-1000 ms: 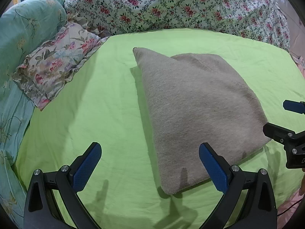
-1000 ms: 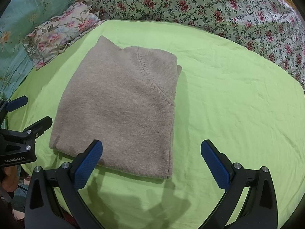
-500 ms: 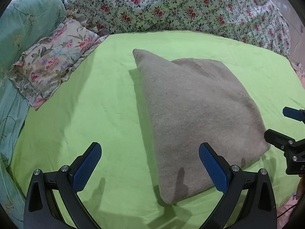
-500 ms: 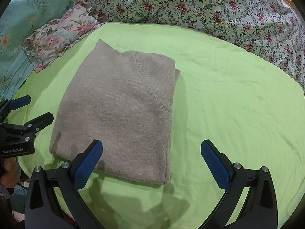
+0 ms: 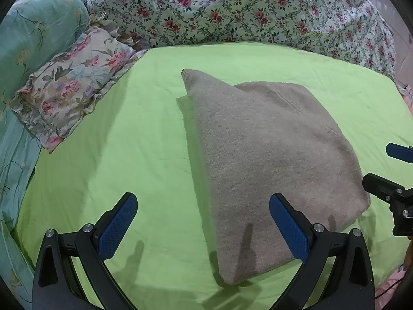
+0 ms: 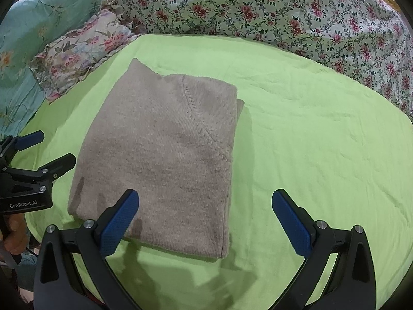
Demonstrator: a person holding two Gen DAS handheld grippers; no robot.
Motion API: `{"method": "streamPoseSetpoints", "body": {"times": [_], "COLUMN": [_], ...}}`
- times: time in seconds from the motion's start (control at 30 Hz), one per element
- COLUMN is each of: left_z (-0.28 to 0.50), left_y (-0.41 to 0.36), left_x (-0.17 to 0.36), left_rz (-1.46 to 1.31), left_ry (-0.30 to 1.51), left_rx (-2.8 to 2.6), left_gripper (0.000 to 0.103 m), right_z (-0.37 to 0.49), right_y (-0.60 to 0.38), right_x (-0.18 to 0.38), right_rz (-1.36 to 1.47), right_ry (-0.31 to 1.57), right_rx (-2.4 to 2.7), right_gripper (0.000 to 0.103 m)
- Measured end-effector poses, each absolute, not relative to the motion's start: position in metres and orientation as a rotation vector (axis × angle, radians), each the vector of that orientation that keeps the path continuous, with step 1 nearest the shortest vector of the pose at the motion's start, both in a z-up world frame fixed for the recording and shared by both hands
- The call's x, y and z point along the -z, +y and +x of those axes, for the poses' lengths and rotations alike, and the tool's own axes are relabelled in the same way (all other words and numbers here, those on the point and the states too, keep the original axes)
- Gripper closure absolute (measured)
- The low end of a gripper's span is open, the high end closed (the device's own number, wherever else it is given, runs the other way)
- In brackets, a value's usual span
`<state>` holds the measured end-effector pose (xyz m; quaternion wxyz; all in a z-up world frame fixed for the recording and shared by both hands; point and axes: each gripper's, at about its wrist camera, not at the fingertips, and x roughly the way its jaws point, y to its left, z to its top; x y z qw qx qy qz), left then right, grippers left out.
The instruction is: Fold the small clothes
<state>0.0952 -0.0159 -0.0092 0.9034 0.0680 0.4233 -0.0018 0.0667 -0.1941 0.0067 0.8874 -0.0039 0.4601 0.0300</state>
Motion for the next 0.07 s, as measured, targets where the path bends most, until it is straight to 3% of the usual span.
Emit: {"method": "streamPoseSetpoints", "body": {"times": [0.07], "left_z": [0.0958], "left_y": [-0.0136], "left_x": [0.0089], "left_rz": [0.135], "left_ry": [0.875], "left_rx": [0.002], "left_gripper": [0.001], "right_z": [0.0659], "right_y": [-0.1941], "right_x": [-0.0066], "right_rz": [-0.002], "right_ry": [0.954], "right_rx": [-0.064], "right_gripper": [0.000]}}
